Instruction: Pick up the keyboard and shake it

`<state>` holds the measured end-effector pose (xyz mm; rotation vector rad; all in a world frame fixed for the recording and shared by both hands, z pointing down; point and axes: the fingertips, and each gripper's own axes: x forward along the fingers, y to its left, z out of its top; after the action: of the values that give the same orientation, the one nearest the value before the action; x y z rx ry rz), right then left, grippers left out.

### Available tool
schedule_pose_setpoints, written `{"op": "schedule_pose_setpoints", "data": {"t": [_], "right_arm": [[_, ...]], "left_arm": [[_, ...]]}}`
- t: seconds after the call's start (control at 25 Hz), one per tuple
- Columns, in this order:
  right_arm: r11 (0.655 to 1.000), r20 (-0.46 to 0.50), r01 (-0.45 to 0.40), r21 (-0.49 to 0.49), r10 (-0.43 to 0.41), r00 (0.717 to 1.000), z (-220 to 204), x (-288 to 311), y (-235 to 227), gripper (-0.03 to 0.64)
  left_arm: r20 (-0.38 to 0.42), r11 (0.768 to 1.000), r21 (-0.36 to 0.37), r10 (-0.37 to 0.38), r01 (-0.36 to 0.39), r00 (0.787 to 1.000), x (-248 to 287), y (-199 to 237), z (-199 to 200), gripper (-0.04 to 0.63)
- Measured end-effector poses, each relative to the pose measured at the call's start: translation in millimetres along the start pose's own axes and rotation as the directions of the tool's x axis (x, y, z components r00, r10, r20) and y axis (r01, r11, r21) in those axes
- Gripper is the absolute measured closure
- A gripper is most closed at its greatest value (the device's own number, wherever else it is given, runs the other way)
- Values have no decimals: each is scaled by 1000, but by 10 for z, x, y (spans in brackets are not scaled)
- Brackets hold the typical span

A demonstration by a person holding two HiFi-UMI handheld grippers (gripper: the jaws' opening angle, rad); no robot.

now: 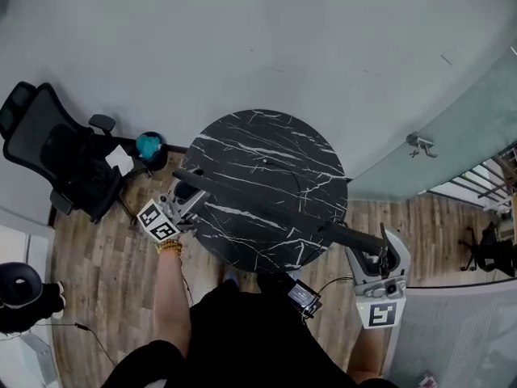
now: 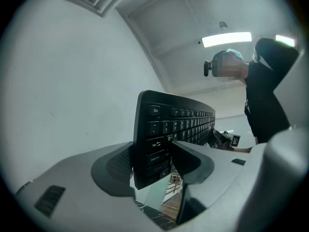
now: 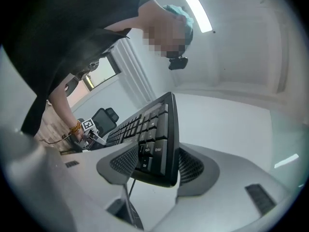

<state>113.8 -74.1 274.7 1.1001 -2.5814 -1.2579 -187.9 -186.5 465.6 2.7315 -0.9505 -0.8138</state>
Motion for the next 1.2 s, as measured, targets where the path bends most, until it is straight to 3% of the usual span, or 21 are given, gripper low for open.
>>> {"op": "schedule_pose_setpoints", "data": {"t": [0.2, 0.32, 0.48, 0.72, 0.88, 0.96, 1.08, 1.2], "right_arm": [[997, -41, 5, 79, -2, 999, -379, 120, -185, 365], [991, -46, 6, 137, 0, 999, -614, 216, -309, 367], [975, -54, -2, 221, 14, 998, -953, 243, -344, 367], [927, -103, -32, 373, 76, 992, -1505, 235, -162, 377], [938, -190, -35, 346, 106, 976, -1838, 291, 16, 394], [938, -205, -25, 345, 101, 974, -1937, 320, 47, 394], [931, -196, -26, 364, 104, 975, -1954, 348, 86, 394], [939, -207, -24, 344, 100, 973, -1940, 346, 95, 396]], "left_arm": [[-39, 989, 138, 64, -58, 997, 59, 11, 180, 362], [-51, 956, 279, 106, -88, 993, 99, -61, 407, 362], [-57, 880, 457, 177, -132, 983, 134, -214, 730, 362], [-102, 733, 667, 268, -134, 958, 228, -559, 1201, 362], [-225, 629, 776, 347, -48, 910, 276, -701, 1196, 362], [-258, 610, 792, 383, -33, 887, 280, -689, 1157, 362], [-248, 607, 794, 385, -41, 889, 270, -682, 1161, 362], [-280, 580, 815, 395, -1, 875, 236, -667, 1085, 362]]}}
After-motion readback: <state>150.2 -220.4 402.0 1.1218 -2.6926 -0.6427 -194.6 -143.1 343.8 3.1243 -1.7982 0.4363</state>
